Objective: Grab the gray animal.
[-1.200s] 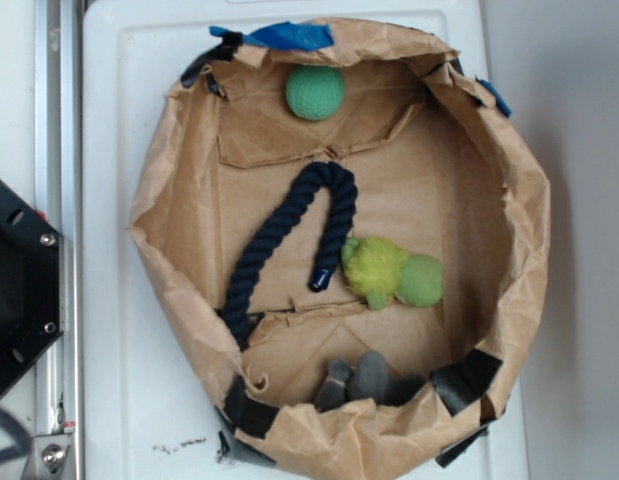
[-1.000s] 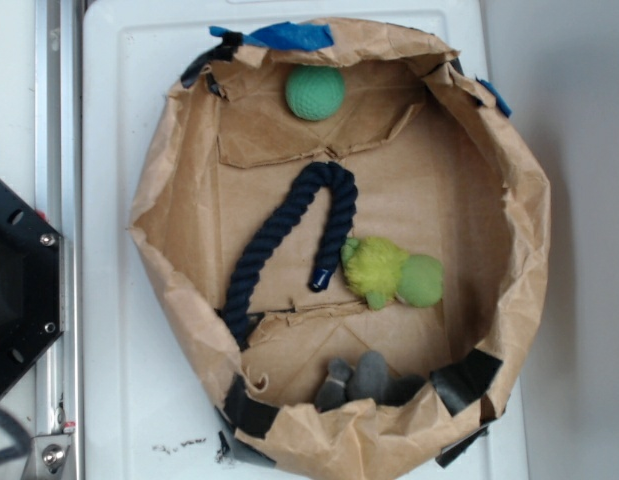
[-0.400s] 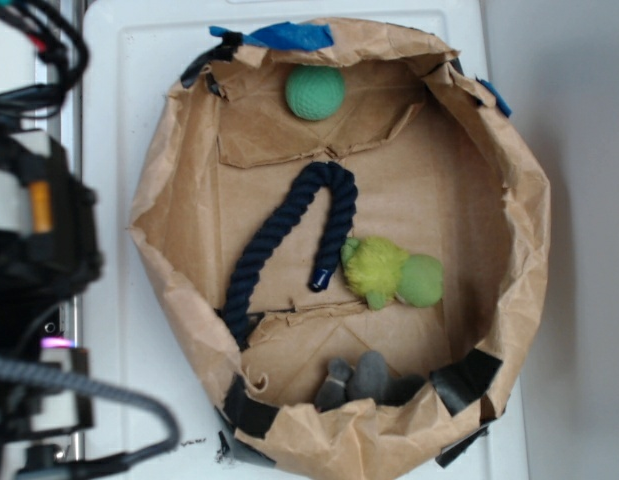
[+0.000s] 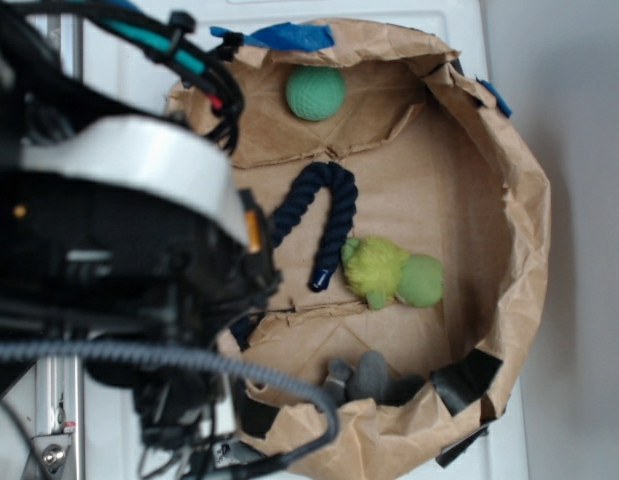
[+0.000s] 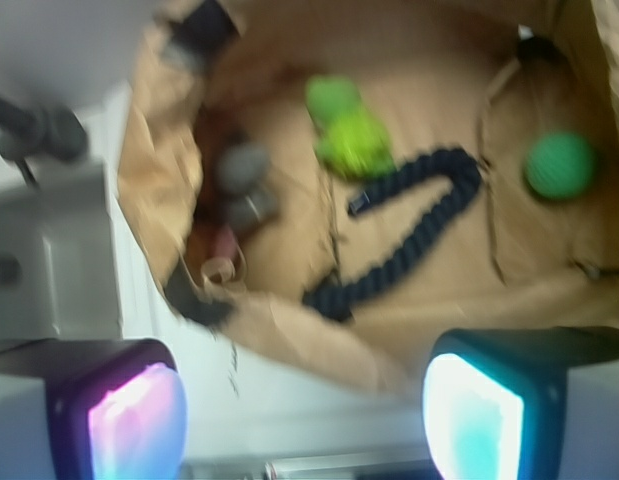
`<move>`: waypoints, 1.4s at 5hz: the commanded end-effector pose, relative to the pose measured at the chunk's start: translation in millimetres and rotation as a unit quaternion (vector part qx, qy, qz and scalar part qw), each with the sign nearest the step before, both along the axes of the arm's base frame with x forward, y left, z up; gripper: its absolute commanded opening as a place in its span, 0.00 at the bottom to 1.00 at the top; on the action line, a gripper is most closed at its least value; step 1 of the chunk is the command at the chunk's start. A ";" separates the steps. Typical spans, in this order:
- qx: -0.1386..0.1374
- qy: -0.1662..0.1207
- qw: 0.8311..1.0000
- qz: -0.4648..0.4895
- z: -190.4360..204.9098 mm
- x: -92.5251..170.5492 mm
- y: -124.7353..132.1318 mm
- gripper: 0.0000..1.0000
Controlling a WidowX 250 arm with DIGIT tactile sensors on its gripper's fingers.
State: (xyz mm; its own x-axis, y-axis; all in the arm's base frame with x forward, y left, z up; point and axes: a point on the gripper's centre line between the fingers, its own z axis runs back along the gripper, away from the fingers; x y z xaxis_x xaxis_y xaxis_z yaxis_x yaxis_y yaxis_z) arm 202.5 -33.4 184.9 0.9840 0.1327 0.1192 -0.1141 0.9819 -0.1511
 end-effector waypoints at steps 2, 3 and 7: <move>0.013 -0.045 0.999 0.012 -52.4 38.0 11.4 1.00; 0.026 -0.038 0.999 0.026 -68.2 46.6 18.0 1.00; -0.014 -0.045 0.999 0.012 -88.0 56.0 -35.4 1.00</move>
